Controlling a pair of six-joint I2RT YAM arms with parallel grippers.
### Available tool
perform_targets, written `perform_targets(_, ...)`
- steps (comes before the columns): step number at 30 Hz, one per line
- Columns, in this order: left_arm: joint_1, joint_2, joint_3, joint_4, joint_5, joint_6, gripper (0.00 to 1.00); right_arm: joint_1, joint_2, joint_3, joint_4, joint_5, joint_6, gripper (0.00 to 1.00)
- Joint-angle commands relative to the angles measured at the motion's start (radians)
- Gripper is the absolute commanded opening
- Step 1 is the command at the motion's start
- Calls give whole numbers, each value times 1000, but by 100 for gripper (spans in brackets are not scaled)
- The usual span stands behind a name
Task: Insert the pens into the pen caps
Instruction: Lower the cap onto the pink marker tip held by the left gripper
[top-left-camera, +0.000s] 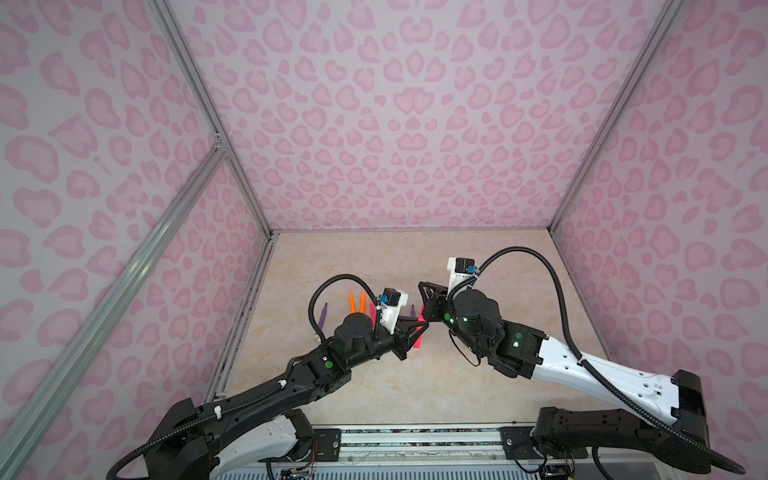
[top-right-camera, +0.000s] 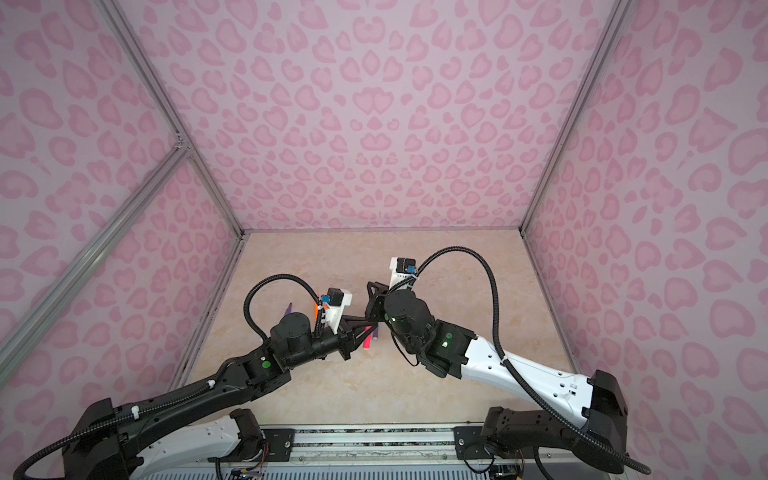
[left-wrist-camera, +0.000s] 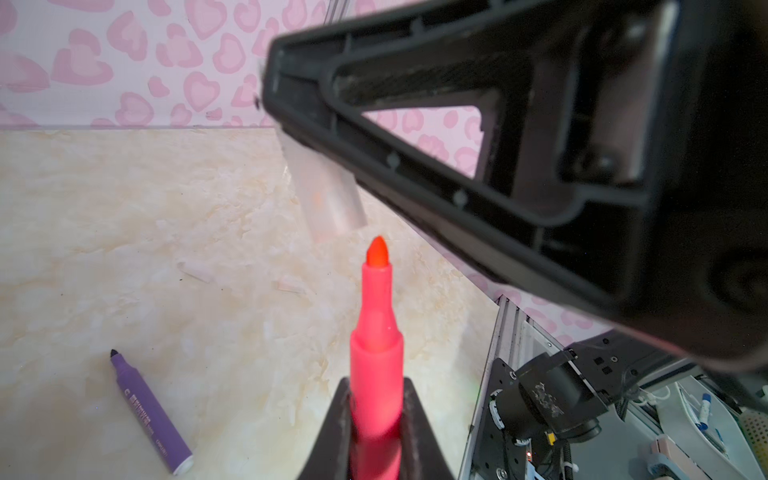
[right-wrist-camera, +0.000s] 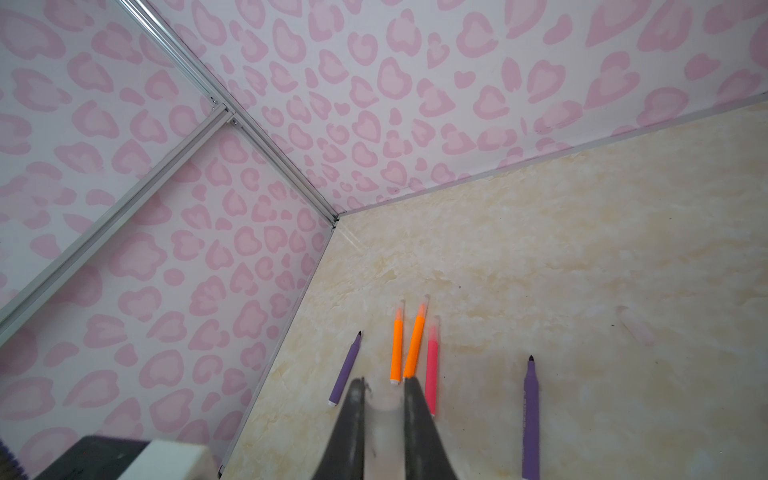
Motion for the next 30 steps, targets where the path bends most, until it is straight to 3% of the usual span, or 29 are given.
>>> perform_targets(1,-1,-4,13,10,-24,-6,3,9,-8,-7,20,48,-9,0)
perform_targets(20,2,-20,17,-4,-38,-16,3,46,10,-24,29,79,-3,0)
perform_targets(30,46,-18,12,7,18,-60,3,73,17,-76,93,61,-36,0)
